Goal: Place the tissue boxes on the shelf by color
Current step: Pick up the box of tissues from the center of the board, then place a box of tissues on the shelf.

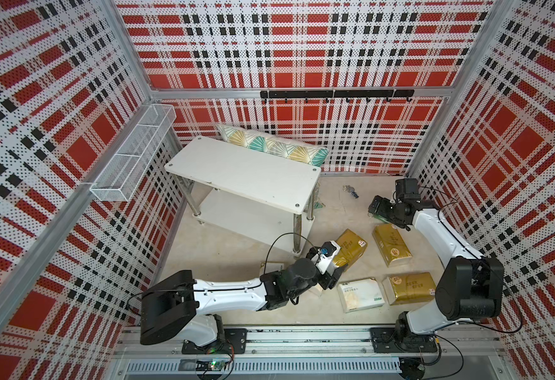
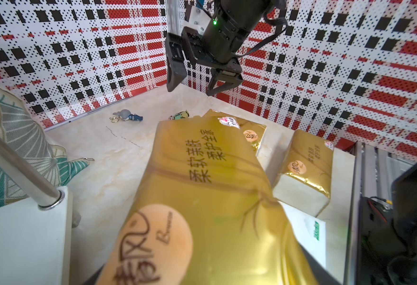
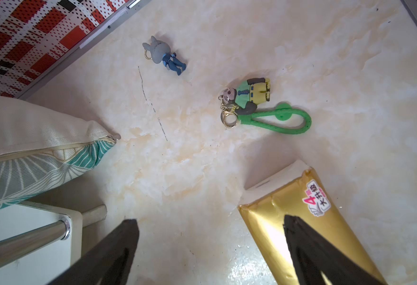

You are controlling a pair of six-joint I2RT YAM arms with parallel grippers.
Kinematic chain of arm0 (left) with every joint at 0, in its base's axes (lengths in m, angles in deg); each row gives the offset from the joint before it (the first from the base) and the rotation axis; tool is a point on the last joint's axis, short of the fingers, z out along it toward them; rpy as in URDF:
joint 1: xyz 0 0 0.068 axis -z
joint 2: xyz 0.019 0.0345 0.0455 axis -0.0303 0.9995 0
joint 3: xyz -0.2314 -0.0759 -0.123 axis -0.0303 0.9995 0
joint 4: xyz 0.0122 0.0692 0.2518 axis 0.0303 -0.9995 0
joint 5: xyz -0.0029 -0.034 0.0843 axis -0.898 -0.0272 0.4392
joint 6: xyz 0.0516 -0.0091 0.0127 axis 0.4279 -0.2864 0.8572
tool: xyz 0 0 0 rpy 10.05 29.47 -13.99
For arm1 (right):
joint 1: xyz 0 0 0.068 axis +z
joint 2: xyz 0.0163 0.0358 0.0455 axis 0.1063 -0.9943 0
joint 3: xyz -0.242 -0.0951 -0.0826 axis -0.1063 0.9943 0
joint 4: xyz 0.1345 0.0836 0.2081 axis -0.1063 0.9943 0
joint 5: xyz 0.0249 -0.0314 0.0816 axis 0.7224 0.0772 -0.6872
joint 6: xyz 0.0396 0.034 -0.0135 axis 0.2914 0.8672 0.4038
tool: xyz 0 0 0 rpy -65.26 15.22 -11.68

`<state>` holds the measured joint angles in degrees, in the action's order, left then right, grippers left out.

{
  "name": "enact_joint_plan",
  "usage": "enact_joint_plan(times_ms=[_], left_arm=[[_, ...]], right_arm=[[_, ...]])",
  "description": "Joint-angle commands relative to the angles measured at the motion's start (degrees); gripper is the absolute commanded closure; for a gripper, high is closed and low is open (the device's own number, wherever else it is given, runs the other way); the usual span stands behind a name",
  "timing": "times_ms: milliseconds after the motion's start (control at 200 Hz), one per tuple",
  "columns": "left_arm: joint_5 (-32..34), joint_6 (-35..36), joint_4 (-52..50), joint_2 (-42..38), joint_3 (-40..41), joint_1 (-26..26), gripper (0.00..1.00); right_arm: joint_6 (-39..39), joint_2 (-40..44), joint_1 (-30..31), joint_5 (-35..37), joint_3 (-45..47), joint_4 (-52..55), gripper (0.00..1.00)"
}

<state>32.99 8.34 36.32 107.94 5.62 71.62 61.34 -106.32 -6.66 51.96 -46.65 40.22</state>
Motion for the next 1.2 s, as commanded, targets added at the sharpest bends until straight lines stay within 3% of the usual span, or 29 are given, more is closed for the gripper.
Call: enact_joint_plan(times_ms=[0, 406, 837, 1192], left_arm=[[-0.7, -2.0, -1.4, -4.0, 1.6, 1.0, 0.26], [3.5, -6.5, -10.4, -18.0, 8.1, 2.0, 0.26], [1.5, -10.2, -23.1, -32.0, 9.8, 1.3, 0.26], [6.0, -13.0, -33.7, -37.3, 8.5, -1.3, 0.26]], right_arm=[[-1.3, 0.4, -0.1, 0.1, 0.3, -1.4, 0.0], [-2.0, -1.2, 0.6, 0.7, -0.1, -2.1, 0.0], [-2.2, -3.9, 2.0, 0.8, -2.4, -2.1, 0.0], [-2.9, -5.1, 3.9, 2.2, -4.2, -1.6, 0.0]])
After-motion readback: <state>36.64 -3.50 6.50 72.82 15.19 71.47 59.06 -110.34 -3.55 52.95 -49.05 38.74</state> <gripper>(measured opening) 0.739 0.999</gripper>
